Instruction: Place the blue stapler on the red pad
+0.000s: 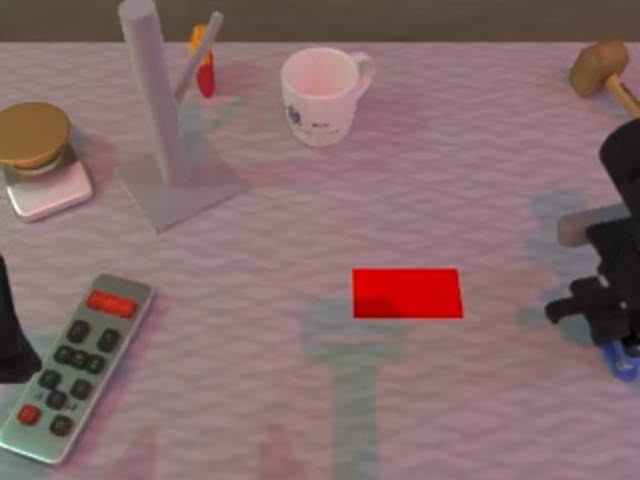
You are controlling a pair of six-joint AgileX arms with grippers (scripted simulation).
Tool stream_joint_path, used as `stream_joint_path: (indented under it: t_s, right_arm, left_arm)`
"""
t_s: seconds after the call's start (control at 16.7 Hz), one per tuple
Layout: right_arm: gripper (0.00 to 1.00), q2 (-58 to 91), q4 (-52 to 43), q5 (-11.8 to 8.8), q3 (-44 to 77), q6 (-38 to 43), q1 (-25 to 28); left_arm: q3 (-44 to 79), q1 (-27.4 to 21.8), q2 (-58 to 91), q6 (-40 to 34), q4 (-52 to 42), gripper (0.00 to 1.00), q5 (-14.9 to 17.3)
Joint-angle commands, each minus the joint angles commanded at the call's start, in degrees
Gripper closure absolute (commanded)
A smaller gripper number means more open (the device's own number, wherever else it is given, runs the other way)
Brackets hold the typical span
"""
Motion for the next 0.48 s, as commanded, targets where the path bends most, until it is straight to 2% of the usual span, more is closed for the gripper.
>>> stream_joint_path:
  t_s: [0.48]
  right_arm:
    - [1.00,-0.9,-2.3,0.2,1.9,-0.1,-0.1]
  left_arm:
    - [0.0,0.0,0.0,0.0,0.0,0.00,0.0]
